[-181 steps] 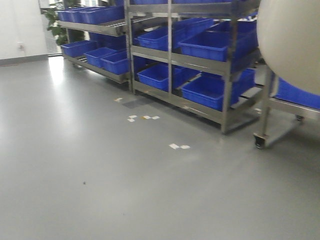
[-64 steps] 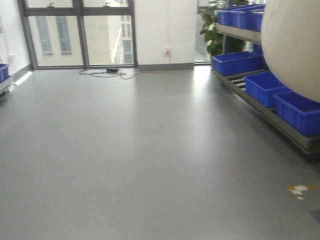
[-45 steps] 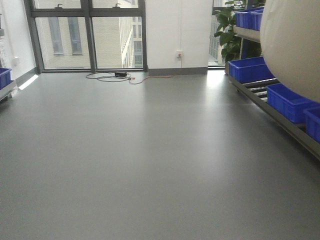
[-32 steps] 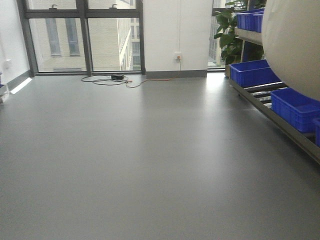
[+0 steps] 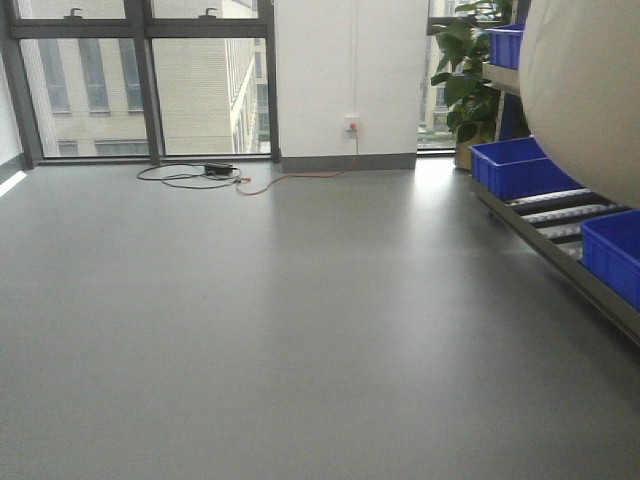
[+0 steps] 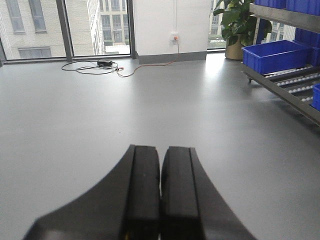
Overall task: Move white bin to right shelf second layer
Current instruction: 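Drive along the shelf rack toward the blue crate shelves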
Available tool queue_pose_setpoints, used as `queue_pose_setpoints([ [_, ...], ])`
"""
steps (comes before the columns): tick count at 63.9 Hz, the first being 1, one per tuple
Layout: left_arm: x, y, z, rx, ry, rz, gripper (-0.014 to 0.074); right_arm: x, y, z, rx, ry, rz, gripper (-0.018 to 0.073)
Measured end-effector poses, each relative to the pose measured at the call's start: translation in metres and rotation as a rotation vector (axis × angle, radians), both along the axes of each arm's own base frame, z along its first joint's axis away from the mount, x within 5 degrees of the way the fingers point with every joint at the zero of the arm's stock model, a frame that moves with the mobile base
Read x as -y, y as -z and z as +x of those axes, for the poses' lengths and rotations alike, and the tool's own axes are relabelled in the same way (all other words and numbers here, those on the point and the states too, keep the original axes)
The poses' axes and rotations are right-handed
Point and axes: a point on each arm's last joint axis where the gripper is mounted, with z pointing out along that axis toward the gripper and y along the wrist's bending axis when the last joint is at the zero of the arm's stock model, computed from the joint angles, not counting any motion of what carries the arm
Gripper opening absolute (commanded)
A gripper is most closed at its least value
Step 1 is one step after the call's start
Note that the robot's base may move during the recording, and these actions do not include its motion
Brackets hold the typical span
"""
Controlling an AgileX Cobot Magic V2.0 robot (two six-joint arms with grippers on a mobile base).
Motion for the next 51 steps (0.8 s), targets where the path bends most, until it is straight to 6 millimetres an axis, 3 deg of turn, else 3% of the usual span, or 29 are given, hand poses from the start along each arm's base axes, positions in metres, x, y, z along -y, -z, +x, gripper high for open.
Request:
queue_pose_setpoints([
  [51, 0.0000, 0.0000, 0.0000, 0.000, 0.000, 0.000, 0.0085, 0.0000, 0.0000, 0.0000, 0.000, 0.000, 0.000, 0.0052],
])
